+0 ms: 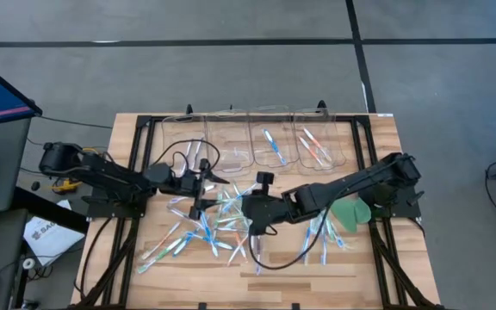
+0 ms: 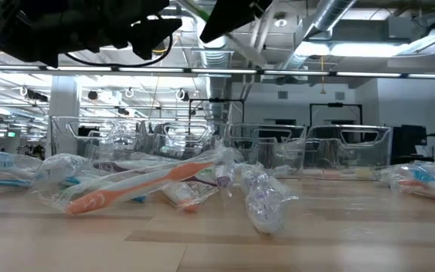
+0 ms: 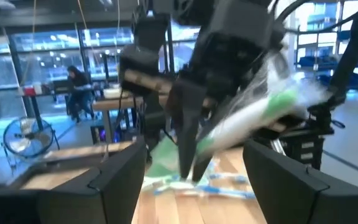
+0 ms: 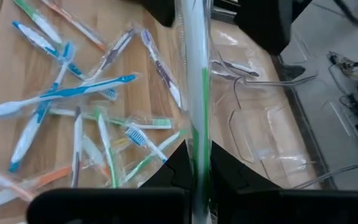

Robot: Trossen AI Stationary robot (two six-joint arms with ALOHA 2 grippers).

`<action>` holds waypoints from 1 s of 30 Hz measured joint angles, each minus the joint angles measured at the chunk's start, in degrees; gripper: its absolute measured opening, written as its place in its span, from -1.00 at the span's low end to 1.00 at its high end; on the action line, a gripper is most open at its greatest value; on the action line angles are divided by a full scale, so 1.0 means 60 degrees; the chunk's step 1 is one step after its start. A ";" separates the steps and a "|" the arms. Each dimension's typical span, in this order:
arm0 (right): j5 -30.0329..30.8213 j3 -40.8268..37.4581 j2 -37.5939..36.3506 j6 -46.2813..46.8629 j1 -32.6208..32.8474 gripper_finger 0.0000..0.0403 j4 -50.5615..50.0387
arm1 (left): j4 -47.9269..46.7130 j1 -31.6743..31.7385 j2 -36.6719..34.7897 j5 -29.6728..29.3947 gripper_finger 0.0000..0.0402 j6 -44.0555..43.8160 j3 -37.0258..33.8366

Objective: Pick & Place Toothbrushes
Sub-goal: Put the green toothbrush into the middle left transparent bin

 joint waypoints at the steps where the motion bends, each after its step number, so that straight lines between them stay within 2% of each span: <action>1: -0.0059 0.0000 0.0000 0.0000 -0.0078 -0.93 0.0044 | 0.0116 0.0000 0.0010 0.0000 0.31 0.0000 0.0003; 7: -0.0076 0.0000 0.0000 -0.0034 -0.0440 -0.94 0.0119 | 0.0218 0.0004 0.0010 0.0000 0.30 0.0000 0.0007; 11: -0.0471 0.0000 0.0000 -0.0178 -0.0598 -0.94 0.0165 | 0.0229 0.0002 0.0010 -0.0080 0.28 0.0134 0.0018; 17: -0.0566 0.0000 0.0000 -0.0178 -0.0760 -0.91 0.0214 | 0.0254 0.0000 0.0010 -0.0124 0.18 0.0438 0.0086; 22: -0.0785 0.0000 0.0000 -0.0207 -0.0746 -0.94 0.0214 | 0.0249 0.0004 0.0010 -0.0127 -0.03 0.0760 0.0240; 27: -0.0816 0.0000 0.0000 -0.0197 -0.0747 -0.86 0.0214 | 0.0218 0.0003 0.0010 -0.0120 -0.31 0.0929 0.0276; 30: -0.0813 0.0000 0.0000 -0.0204 -0.0749 -0.93 0.0214 | 0.0146 0.0000 0.0010 -0.0120 -0.50 0.0929 0.0276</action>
